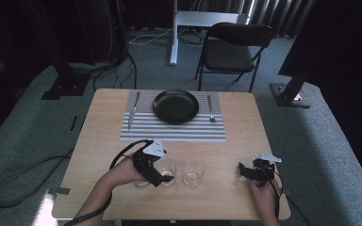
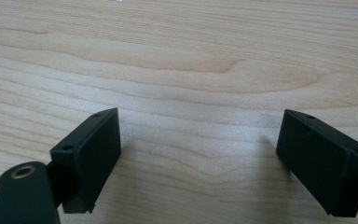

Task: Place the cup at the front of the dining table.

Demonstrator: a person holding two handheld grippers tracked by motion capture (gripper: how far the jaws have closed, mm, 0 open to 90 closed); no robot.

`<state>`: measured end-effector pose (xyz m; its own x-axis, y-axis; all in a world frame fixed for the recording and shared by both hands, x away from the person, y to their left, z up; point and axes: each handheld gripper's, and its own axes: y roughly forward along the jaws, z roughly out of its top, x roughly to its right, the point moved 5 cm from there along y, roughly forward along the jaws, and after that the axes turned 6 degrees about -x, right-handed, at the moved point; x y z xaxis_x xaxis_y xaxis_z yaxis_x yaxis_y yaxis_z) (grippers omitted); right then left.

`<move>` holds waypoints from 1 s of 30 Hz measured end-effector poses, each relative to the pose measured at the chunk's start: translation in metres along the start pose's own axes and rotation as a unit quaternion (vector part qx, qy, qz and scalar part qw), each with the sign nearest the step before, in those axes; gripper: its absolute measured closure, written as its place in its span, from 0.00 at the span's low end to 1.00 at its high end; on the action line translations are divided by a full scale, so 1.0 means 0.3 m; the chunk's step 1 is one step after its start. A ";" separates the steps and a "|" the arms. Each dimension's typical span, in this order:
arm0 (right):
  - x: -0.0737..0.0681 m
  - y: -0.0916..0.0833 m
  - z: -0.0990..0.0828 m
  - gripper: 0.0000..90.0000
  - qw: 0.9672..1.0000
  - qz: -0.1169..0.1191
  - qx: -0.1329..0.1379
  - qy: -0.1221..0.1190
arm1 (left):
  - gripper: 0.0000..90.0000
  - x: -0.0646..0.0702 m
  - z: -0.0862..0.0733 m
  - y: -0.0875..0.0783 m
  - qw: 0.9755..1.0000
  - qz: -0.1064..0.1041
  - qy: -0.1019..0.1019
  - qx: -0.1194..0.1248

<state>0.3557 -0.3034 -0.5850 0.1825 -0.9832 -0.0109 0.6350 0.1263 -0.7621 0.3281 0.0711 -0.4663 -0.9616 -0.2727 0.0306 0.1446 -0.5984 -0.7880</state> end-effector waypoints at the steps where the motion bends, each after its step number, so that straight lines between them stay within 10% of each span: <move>1: 0.000 0.000 0.000 0.15 1.000 0.000 0.000 0.000 | 0.03 0.001 0.013 0.010 1.000 -0.003 0.003 -0.002; 30: 0.000 0.000 0.000 0.15 1.000 0.000 0.000 0.000 | 0.03 0.037 0.145 0.186 0.998 -0.026 0.031 -0.058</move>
<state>0.3557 -0.3034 -0.5850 0.1823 -0.9832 -0.0111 0.6350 0.1264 -0.7621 0.3356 0.0019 -0.4831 -0.9801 -0.1949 0.0382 0.0698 -0.5183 -0.8523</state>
